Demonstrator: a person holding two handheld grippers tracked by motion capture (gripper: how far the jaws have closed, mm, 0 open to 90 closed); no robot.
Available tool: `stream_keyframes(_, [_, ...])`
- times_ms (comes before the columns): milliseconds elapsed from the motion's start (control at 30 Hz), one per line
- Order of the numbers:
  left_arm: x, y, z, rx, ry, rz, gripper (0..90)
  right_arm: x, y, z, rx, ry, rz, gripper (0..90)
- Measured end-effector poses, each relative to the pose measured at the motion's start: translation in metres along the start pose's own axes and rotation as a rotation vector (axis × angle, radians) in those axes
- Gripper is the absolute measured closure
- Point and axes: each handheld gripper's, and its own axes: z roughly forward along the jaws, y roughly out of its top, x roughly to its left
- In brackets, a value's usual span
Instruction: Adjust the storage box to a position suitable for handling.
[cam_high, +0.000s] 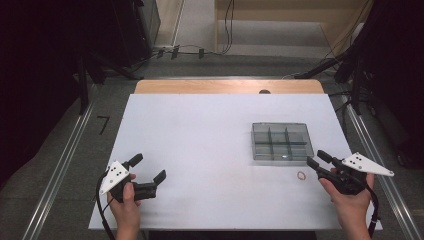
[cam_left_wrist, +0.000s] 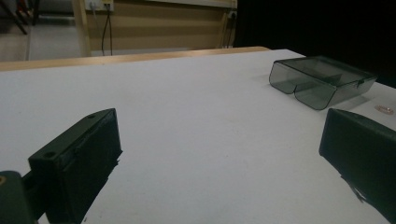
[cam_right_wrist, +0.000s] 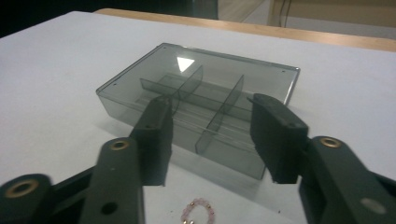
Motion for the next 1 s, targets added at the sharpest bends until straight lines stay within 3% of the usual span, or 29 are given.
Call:
stream_keyframes(300, [-0.001, 0.0, 0.002, -0.001, -0.002, -0.007, 0.0, -0.005, 0.022, 0.012, 0.025, -0.072, -0.003, 77.0])
stream_keyframes(467, [-0.001, 0.0, 0.002, -0.002, -0.002, -0.013, 0.0, -0.014, 0.03, 0.024, 0.036, -0.067, -0.004, 86.2])
stream_keyframes(700, [0.001, 0.0, 0.001, -0.003, -0.003, -0.018, 0.0, -0.031, 0.044, 0.038, 0.036, -0.051, 0.004, 88.0])
stream_keyframes(833, [0.002, -0.001, 0.002, 0.006, 0.0, -0.017, 0.0, -0.041, 0.05, 0.043, 0.045, -0.069, 0.0, 88.1])
stream_keyframes(1000, [0.001, -0.001, 0.004, 0.007, -0.003, -0.014, 0.0, -0.054, 0.049, 0.05, 0.052, -0.08, 0.037, 88.3])
